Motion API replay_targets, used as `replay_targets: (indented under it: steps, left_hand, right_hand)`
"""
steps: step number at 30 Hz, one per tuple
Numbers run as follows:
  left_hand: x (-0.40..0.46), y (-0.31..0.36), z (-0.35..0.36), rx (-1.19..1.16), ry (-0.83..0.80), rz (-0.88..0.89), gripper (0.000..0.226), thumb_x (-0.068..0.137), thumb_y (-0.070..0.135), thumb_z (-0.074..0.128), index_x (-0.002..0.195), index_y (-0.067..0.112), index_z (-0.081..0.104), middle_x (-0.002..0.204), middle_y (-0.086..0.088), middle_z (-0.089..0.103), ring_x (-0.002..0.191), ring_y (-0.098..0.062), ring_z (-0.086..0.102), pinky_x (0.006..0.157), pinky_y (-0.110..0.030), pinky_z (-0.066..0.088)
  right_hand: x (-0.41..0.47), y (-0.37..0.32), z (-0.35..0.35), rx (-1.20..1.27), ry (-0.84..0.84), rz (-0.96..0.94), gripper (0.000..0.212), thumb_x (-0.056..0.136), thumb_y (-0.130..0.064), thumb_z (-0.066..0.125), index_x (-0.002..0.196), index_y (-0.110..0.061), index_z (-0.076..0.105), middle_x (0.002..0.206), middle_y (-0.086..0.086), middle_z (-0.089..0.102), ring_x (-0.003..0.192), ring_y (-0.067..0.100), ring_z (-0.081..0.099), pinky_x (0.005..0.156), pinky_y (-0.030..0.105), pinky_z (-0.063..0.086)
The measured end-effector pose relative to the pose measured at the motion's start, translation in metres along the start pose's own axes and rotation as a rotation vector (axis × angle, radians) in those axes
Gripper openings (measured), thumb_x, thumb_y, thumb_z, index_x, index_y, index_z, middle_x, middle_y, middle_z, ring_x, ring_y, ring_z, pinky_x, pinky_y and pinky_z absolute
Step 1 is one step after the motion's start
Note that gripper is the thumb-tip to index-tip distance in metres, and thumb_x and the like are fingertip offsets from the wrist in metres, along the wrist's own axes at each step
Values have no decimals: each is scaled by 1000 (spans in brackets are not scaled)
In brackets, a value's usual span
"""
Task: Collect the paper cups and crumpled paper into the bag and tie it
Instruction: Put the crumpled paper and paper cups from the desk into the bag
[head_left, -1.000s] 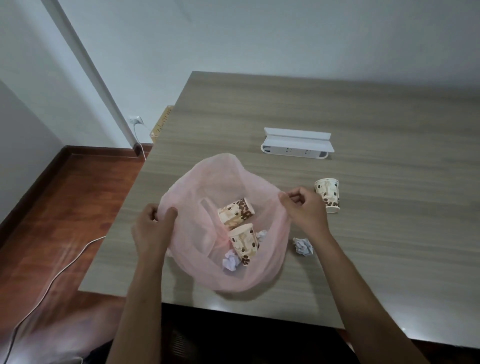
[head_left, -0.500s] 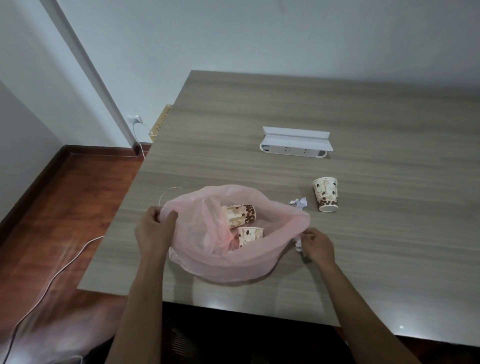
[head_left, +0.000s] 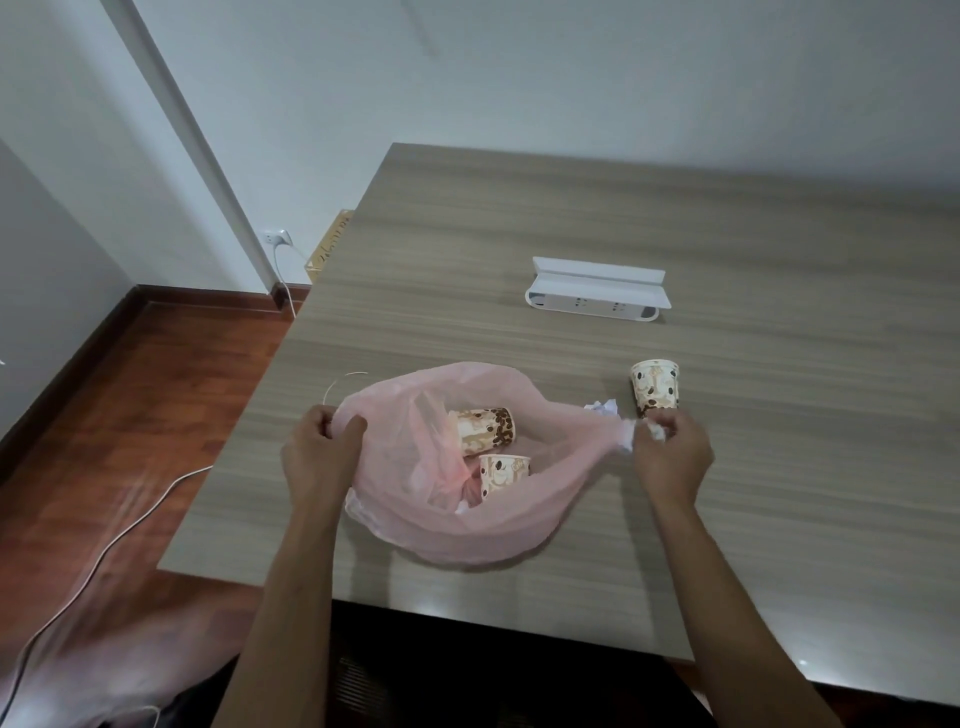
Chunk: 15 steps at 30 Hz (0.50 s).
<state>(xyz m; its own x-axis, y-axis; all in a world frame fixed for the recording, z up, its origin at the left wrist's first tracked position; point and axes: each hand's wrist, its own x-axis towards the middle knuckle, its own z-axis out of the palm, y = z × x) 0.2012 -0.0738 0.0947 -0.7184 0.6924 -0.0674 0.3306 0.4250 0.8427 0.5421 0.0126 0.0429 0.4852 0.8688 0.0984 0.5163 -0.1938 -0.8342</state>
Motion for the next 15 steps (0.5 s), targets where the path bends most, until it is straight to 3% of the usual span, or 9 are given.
replay_targets:
  steps: [2,4,6,8,10,13,15]
  left_hand:
    - [-1,0,1,9,0,7,8,80,17,65,83,10,63,72,-5,62,71,-26,57,66,-31,39]
    - [-1,-1,2,16,-3,12,9,80,16,65,83,8,64,73,-5,63,71,-26,57,65,-31,39]
    - [-2,0,4,23,-4,19,10,80,16,65,85,7,64,73,-6,64,70,-25,57,64,-30,38]
    - [-2,1,6,25,-7,20,10,80,16,65,85,7,65,74,-7,65,69,-23,57,62,-30,38]
    - [-4,1,7,27,-13,28,10,80,16,65,85,8,65,75,-7,65,69,-23,57,60,-30,38]
    - [-5,1,8,20,-17,29,8,79,16,65,84,10,64,76,-6,65,70,-23,58,60,-30,40]
    - [-5,1,8,25,-19,15,7,79,16,64,84,11,64,76,-5,65,71,-23,58,62,-30,40]
  right_hand:
    - [1,-34,-6,74,97,-123,14,76,-6,72,89,-10,69,95,9,66,84,26,62,78,37,52]
    - [-6,-66,-7,156,116,-239,12,78,-10,74,88,-10,69,93,4,64,80,21,61,73,26,51]
    - [-20,-91,-2,233,47,-285,11,80,-10,75,89,-10,69,94,2,63,77,16,61,69,10,46]
    - [-38,-106,8,243,-54,-329,11,82,-13,76,90,-11,68,96,4,64,76,12,61,67,5,44]
    - [-52,-111,18,210,-343,-320,14,85,-21,75,95,-14,70,99,-2,66,83,10,64,71,8,49]
    - [-63,-106,27,15,-955,-253,26,86,-37,73,109,-25,73,108,-15,70,100,8,66,90,28,53]
    - [-61,-100,27,6,-981,-237,27,84,-36,74,111,-29,73,111,-16,70,101,6,65,89,33,55]
